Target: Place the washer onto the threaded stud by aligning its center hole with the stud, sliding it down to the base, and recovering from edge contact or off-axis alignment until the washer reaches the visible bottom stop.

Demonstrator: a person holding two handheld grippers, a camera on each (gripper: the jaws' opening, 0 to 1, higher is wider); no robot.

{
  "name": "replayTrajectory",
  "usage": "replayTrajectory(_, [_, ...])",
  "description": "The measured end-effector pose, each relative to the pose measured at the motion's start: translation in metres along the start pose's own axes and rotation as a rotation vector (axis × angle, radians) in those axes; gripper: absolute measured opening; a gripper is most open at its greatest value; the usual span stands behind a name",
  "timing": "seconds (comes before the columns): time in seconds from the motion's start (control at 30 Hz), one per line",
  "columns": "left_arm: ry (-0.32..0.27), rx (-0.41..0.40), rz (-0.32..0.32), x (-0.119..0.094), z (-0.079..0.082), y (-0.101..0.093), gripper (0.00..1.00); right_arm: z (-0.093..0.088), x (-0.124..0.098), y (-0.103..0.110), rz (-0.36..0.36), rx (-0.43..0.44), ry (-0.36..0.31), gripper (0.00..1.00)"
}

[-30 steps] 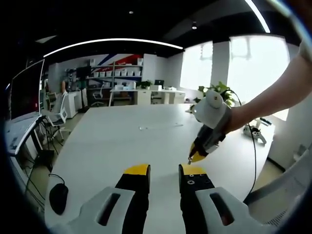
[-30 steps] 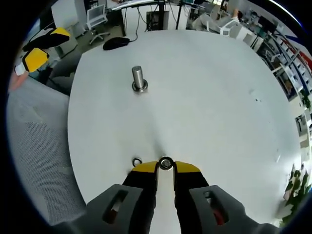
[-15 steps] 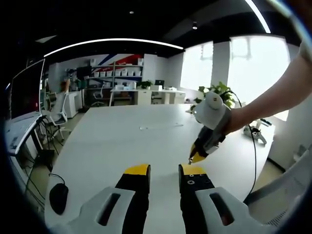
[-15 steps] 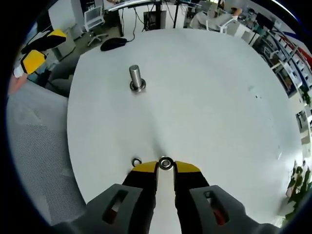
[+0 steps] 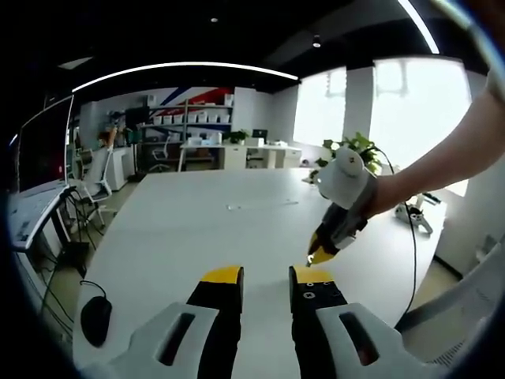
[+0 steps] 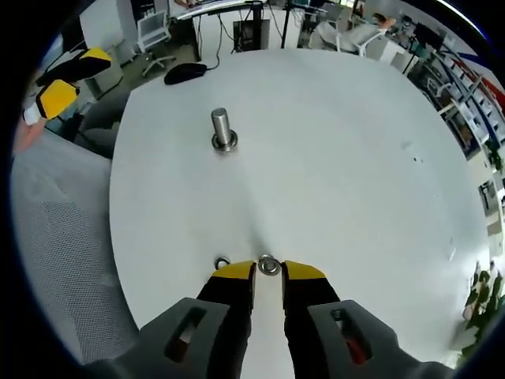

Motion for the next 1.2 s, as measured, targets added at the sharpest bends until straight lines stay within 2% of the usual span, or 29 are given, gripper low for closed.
replayTrajectory(0.43, [0.0,0.005,0.01,0.0,0.0,0.001,0.21,0.006,-0.004,0.006,0.001,-0.014,-0.041,0.15])
replayTrajectory(0.73, [0.003,0.009,0.01,0.0,0.0,0.001,0.21,0.0,0.0,0.01,0.011,-0.028,-0.022,0.15])
replayTrajectory(1.2, [0.004,0.005,0.01,0.0,-0.001,0.001,0.21,0.003,0.001,0.007,-0.005,-0.022,-0.041,0.17])
Point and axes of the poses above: the point that each gripper's makers call its tool centre point, and the gripper's own axes: x roughly forward along the fingers, y roughly to its left, z roughly out of its top, the point moved 5 cm from there along -x, roughly backward along the fingers, and after that the axes turned 1 degree about y, right-handed, at the moved point
